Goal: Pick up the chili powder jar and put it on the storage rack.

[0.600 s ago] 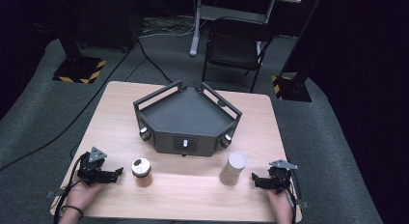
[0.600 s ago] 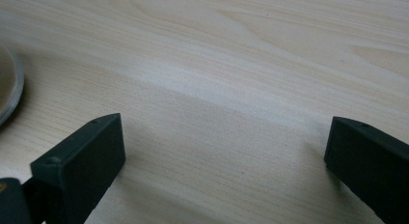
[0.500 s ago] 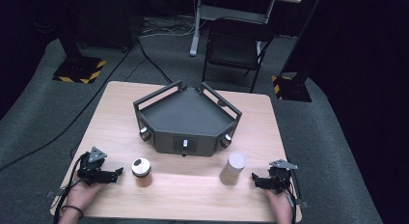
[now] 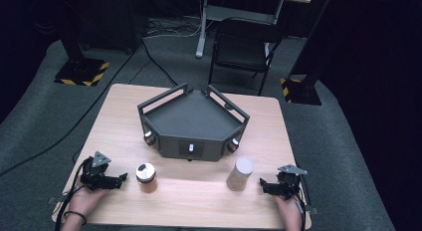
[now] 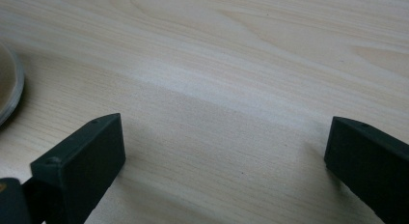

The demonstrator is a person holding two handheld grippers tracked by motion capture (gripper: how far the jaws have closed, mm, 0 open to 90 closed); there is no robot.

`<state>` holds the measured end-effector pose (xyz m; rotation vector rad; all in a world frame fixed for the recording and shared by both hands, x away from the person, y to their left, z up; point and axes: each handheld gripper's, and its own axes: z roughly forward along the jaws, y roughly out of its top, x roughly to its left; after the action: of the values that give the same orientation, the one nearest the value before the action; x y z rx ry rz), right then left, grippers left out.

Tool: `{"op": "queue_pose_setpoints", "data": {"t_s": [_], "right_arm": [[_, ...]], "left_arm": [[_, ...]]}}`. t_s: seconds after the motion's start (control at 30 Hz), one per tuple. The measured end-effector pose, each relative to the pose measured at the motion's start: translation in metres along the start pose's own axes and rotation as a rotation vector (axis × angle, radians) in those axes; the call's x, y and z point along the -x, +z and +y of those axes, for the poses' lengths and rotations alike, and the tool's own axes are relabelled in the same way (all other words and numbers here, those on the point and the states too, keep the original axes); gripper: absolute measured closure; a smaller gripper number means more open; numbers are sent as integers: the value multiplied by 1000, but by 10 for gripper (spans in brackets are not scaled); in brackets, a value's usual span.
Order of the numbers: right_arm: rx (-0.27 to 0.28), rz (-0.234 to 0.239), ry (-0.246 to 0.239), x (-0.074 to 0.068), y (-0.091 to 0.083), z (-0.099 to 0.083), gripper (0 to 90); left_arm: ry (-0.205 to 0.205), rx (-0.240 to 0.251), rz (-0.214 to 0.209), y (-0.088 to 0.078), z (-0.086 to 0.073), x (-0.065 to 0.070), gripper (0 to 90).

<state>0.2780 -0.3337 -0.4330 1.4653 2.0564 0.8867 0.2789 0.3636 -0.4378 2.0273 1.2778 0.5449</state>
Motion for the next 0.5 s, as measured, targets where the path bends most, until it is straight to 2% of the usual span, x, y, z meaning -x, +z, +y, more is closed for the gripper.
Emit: {"op": "queue_pose_setpoints", "data": {"t_s": [0.2,0.33,0.37,0.5], "right_arm": [[0,0,0,0,0,0,0],[0,-1,1,0,0,0,0],[0,-1,1,0,0,0,0],[0,-1,0,0,0,0,0]], "left_arm": [[-2,3,-7,-2,-2,-1,31],[-32,37,-56,-6,-7,-12,67],[-33,43,-58,-6,-8,-12,71],[-13,56,-73,-10,-9,-16,76]]}}
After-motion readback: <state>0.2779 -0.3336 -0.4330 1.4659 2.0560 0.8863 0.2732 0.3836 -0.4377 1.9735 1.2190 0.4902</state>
